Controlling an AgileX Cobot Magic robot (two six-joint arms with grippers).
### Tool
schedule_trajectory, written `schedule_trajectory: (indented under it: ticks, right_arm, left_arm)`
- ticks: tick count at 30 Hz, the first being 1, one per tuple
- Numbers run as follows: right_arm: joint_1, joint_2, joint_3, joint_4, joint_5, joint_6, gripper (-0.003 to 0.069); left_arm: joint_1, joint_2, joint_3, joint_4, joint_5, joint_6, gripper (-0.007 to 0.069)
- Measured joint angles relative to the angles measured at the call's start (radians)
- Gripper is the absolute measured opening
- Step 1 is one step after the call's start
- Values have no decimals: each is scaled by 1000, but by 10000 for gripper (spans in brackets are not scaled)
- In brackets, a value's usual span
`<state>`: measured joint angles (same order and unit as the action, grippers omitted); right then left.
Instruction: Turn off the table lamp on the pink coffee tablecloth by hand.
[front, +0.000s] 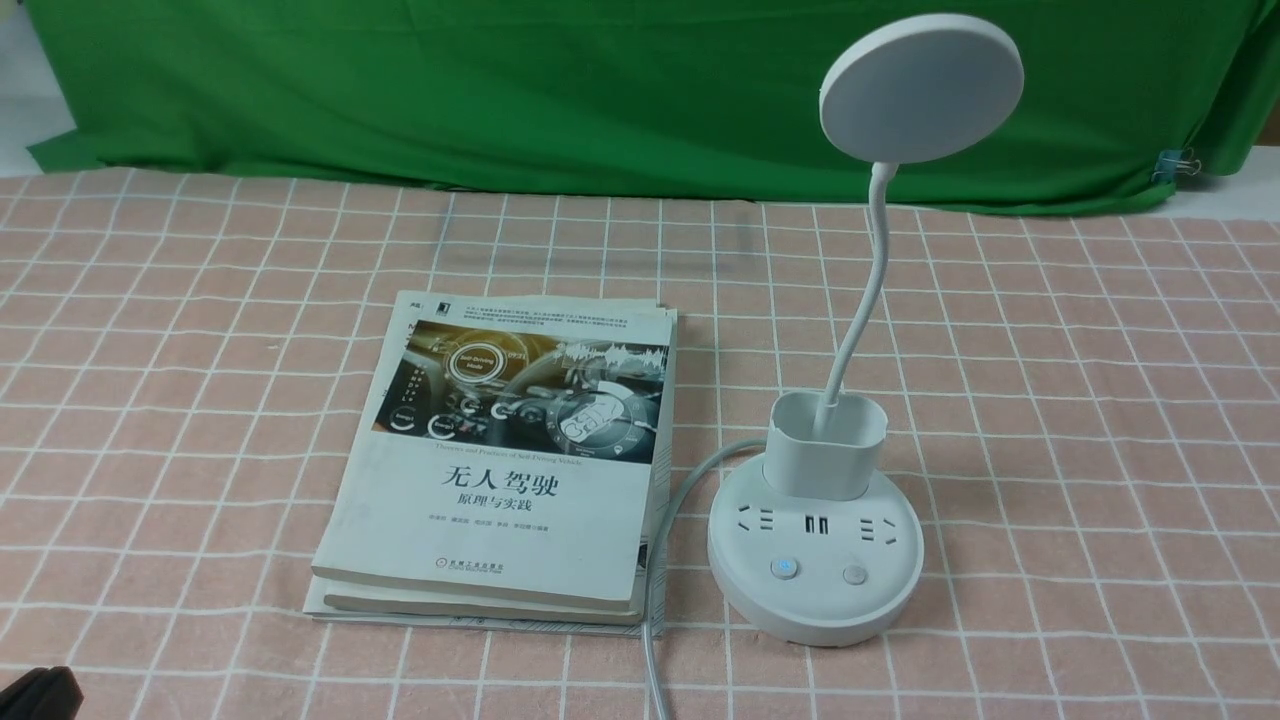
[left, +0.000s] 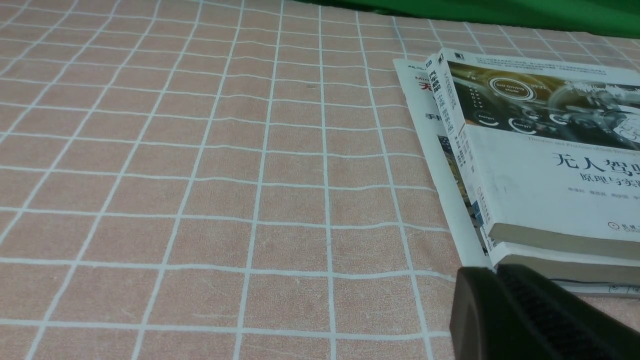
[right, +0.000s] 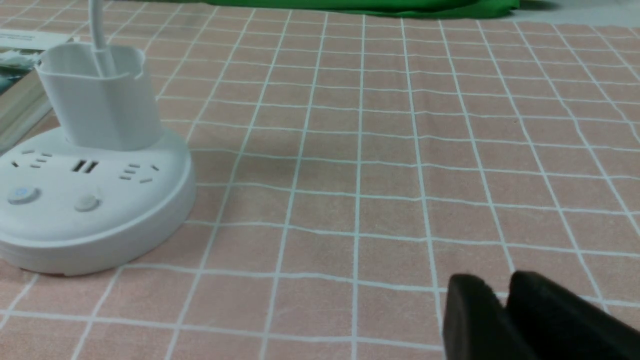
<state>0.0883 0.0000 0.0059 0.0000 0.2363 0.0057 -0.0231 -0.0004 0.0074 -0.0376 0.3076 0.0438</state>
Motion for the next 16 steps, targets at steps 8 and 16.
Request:
schedule_trajectory:
  ticks: [8, 16]
  right_arm:
    - [0, 0, 0, 0, 0, 1, 191]
    - [0, 0, 0, 0, 0, 1, 202]
  left_arm:
    - [0, 0, 0, 0, 0, 0, 6]
    - [0, 0, 0, 0, 0, 0, 6]
